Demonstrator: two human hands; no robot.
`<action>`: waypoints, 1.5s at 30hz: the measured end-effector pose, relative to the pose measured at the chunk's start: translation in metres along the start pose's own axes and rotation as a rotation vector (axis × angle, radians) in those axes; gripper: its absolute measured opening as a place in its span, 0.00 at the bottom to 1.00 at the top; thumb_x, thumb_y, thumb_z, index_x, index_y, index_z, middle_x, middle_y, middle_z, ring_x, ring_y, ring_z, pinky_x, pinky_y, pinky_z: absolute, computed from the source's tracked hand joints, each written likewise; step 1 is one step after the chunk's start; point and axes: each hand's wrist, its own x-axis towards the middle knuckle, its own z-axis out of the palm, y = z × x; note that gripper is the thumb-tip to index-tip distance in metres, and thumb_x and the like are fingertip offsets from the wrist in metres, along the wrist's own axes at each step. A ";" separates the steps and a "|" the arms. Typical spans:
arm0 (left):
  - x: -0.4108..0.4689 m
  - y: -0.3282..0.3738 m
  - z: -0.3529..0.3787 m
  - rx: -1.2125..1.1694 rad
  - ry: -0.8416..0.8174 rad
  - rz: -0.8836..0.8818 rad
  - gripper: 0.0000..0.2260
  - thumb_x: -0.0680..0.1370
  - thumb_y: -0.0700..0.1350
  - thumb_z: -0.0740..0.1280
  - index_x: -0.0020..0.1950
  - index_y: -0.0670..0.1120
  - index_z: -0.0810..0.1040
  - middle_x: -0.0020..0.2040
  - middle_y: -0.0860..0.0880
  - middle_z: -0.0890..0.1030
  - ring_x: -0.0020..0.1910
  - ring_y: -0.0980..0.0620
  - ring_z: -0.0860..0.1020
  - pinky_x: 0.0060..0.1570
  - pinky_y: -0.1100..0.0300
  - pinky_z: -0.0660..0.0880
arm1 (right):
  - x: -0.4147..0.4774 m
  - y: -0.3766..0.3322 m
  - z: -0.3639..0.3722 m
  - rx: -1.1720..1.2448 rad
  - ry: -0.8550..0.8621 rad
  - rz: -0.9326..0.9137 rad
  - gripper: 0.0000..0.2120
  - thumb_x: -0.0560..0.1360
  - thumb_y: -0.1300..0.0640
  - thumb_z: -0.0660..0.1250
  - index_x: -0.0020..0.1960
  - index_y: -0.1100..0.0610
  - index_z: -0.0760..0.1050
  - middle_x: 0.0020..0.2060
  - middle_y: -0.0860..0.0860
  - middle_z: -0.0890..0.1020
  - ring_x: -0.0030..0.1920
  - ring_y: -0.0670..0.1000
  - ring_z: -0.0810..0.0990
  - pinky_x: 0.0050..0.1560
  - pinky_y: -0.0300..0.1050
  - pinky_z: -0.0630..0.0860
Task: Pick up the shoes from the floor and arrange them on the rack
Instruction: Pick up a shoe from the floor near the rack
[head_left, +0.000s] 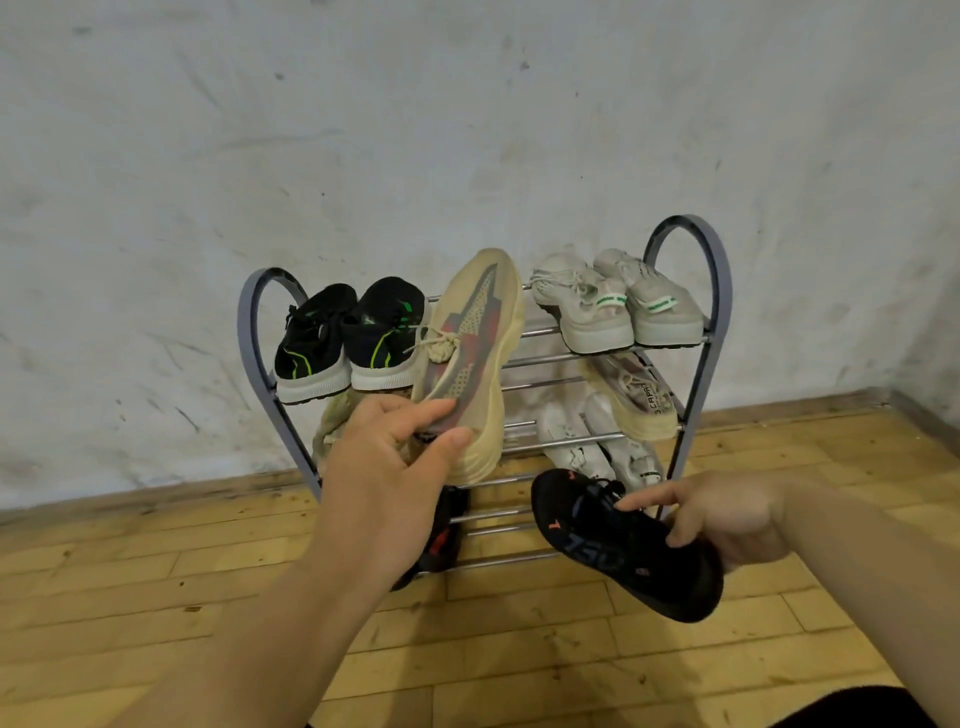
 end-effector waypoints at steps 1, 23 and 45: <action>-0.001 0.001 0.001 0.005 -0.017 0.010 0.15 0.77 0.53 0.73 0.63 0.57 0.83 0.52 0.61 0.76 0.54 0.66 0.74 0.54 0.73 0.69 | 0.000 -0.001 0.001 0.017 -0.003 -0.013 0.32 0.75 0.75 0.61 0.68 0.46 0.81 0.70 0.57 0.76 0.68 0.65 0.77 0.67 0.64 0.76; -0.015 -0.005 0.065 0.151 -0.311 -0.042 0.12 0.80 0.53 0.70 0.61 0.51 0.85 0.48 0.60 0.75 0.46 0.63 0.76 0.44 0.77 0.67 | -0.020 0.016 -0.011 0.079 0.074 0.025 0.31 0.77 0.75 0.61 0.68 0.45 0.80 0.72 0.58 0.74 0.67 0.66 0.77 0.62 0.64 0.80; 0.076 -0.055 0.244 0.181 -0.250 -0.166 0.19 0.83 0.53 0.66 0.68 0.42 0.79 0.62 0.46 0.68 0.57 0.42 0.78 0.58 0.57 0.73 | 0.012 0.024 -0.034 0.014 0.058 0.023 0.31 0.78 0.73 0.61 0.70 0.42 0.77 0.72 0.56 0.75 0.69 0.62 0.76 0.70 0.64 0.73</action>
